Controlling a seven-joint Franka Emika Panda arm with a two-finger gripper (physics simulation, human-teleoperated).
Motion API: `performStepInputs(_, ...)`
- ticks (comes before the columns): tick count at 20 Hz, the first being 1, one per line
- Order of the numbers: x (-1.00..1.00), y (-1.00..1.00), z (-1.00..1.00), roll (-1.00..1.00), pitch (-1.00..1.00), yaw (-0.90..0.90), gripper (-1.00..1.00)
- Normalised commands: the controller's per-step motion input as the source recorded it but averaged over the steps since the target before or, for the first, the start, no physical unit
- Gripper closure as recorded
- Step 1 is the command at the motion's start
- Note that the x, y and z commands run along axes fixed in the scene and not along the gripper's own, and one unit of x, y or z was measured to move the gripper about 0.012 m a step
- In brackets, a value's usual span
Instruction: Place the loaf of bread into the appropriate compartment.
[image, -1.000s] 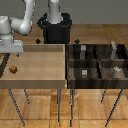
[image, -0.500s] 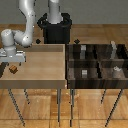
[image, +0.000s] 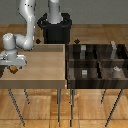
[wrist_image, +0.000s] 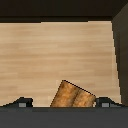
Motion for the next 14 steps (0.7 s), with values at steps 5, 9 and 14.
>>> performStepInputs(5,0.00,0.00,0.00,0.00,0.00,0.00,-1.00)
performStepInputs(9,0.00,0.00,0.25,0.00,0.00,0.00,-1.00)
performStepInputs(14,0.00,0.00,0.00,0.00,0.00,0.00,1.00)
